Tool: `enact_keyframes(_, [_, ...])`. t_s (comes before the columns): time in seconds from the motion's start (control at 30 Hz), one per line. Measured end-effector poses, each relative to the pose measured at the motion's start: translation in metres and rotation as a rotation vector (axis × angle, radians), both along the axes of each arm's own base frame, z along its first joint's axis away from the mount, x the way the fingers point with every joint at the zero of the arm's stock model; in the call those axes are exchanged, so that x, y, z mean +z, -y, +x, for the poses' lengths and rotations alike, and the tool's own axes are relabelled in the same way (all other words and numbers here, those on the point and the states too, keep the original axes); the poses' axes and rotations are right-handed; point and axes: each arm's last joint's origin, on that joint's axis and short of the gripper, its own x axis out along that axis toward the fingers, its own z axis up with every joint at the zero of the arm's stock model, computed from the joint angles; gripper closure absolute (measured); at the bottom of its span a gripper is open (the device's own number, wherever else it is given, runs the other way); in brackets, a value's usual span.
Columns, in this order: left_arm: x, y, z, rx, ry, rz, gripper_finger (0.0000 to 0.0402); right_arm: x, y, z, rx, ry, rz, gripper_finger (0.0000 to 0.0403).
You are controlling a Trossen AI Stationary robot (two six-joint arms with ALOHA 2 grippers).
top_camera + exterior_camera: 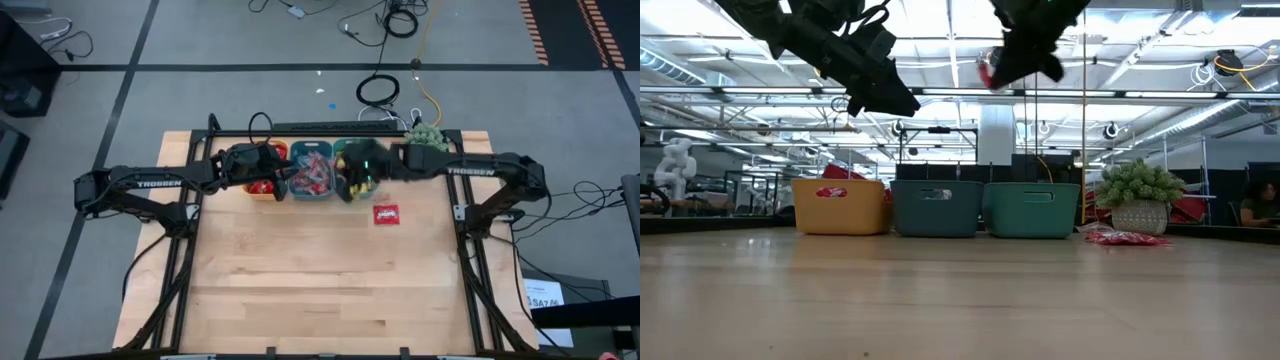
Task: Sort candy
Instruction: Put the transparent red candy into the blue bin, then put the red candy into the yellow bin
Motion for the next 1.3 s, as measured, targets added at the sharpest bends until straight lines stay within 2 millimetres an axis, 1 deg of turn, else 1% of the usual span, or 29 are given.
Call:
enact_keyframes(0.1, [0.0,0.0,0.0,0.0,0.0,0.001,0.0269,0.002,0.029,0.008,0.005,0.097,0.013,0.0399])
enact_keyframes(0.17, [0.0,0.0,0.0,0.003,-0.001,0.002,0.0269,-0.005,0.046,0.015,-0.001,0.124,0.022,0.0399])
enact_keyframes(0.3, [0.0,0.0,0.0,0.004,0.0,0.001,0.0269,-0.029,0.072,0.033,0.02,0.153,0.038,0.0399])
enact_keyframes(0.37, [0.0,0.001,0.0,-0.018,0.002,-0.008,0.0269,-0.043,0.082,0.042,0.03,0.157,0.05,0.0398])
enact_keyframes(0.43, [0.0,0.002,0.001,-0.058,0.008,-0.025,0.0269,-0.054,0.089,0.048,0.024,0.159,0.071,0.0389])
enact_keyframes(0.5, [0.0,0.003,0.001,-0.071,0.008,-0.033,0.0269,-0.063,0.095,0.05,0.008,0.154,0.117,0.0368])
enact_keyframes(0.6, [0.0,0.003,0.001,-0.075,0.007,-0.035,0.0269,-0.071,0.099,0.051,0.014,0.149,0.161,0.0322])
enact_keyframes(0.7, [0.0,0.003,0.001,-0.075,0.008,-0.034,0.0269,-0.071,0.1,0.051,0.014,0.152,0.161,0.0266])
enact_keyframes(0.8, [0.0,0.002,0.001,-0.067,0.009,-0.029,0.0267,-0.065,0.099,0.049,0.021,0.162,0.152,0.021])
enact_keyframes(0.9, [-0.001,0.002,0.0,-0.051,-0.003,-0.025,0.0249,-0.057,0.097,0.044,0.046,0.163,0.125,0.0161])
enact_keyframes(1.03, [-0.003,0.001,-0.001,-0.009,-0.031,-0.011,0.0203,-0.046,0.094,0.031,0.063,0.107,0.107,0.0117])
enact_keyframes(1.1, [-0.003,0.0,-0.001,0.02,-0.035,0.001,0.0184,-0.039,0.093,0.02,0.05,0.065,0.123,0.0106])
enact_keyframes(1.17, [-0.002,0.0,-0.001,0.022,-0.028,0.005,0.0172,-0.03,0.092,0.003,0.02,0.019,0.154,0.0102])
enact_keyframes(1.3, [-0.002,0.0,-0.001,0.022,-0.029,0.004,0.0169,-0.008,0.083,-0.036,-0.051,-0.072,0.228,0.0103])
